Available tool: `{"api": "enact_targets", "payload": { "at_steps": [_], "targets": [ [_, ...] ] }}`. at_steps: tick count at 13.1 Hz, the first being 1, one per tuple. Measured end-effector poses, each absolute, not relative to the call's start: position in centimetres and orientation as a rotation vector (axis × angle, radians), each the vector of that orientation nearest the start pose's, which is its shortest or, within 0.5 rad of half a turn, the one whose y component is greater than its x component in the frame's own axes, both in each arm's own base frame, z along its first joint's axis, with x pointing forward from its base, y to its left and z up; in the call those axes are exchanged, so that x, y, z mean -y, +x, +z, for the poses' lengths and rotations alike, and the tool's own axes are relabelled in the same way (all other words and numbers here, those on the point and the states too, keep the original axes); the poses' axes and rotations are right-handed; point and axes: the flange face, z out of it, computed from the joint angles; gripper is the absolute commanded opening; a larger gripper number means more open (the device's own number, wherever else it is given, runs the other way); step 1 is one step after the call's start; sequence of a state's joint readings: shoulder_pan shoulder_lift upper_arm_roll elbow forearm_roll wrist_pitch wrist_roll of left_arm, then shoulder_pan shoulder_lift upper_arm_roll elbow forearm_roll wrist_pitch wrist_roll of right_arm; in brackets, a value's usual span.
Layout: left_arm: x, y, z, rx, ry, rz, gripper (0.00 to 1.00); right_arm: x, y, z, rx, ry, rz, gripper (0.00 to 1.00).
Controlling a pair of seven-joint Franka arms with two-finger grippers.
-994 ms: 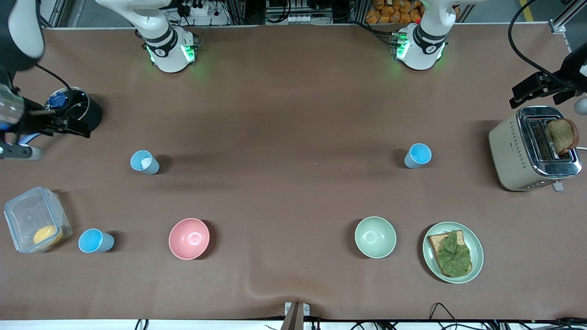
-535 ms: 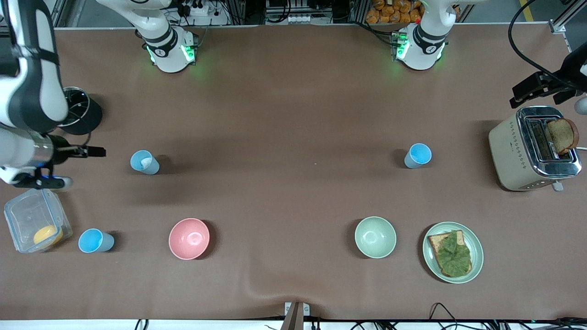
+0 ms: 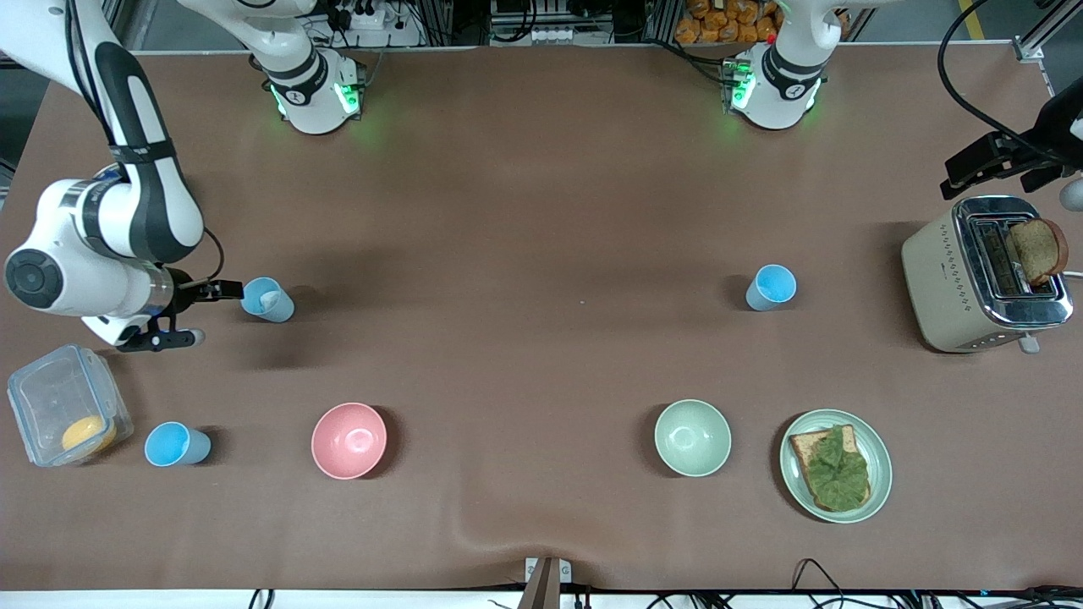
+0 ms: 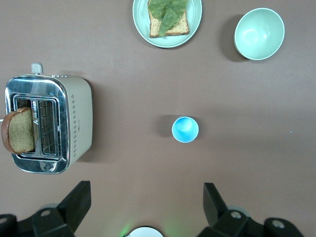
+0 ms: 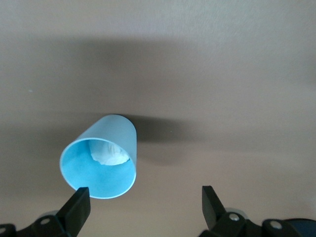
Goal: Stack blue cups with both arms
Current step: 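Reach the right gripper down to the nearby light-blue cup, then grasp the light-blue cup with the right gripper and lift it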
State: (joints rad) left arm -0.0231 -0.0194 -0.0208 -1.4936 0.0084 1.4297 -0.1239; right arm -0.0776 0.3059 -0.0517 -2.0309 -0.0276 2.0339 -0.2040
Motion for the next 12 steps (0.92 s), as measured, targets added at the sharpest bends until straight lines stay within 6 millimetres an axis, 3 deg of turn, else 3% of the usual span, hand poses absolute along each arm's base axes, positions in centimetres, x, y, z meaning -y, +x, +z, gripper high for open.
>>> {"api": "enact_targets", "payload": {
  "at_steps": [3,4,5,6,7,8,12],
  "targets": [
    [2.5,53.3,65.9,0.120,-3.126,0.067,1.00,7.4,55.1,25.4,0.144,-3.080,0.512,1.00],
    [2.5,53.3,66.0,0.120,-3.126,0.067,1.00,7.4,55.1,24.7,0.144,-3.077,0.522,0.92],
    [2.4,53.2,66.0,0.121,-3.126,0.067,1.00,7.4,55.1,24.1,0.145,-3.075,0.533,0.70],
    [2.4,53.2,66.0,0.123,-3.126,0.067,1.00,7.3,55.0,23.6,0.142,-3.070,0.538,0.38],
    [2.3,53.2,66.0,0.125,-3.126,0.068,1.00,7.2,55.0,23.3,0.130,-3.060,0.542,0.17],
    [2.3,53.2,66.0,0.126,-3.126,0.068,1.00,7.1,55.0,23.1,0.111,-3.045,0.542,0.04],
    [2.3,53.2,66.0,0.127,-3.126,0.069,1.00,6.8,54.8,22.2,0.080,-3.012,0.561,0.00]
  ]
}}
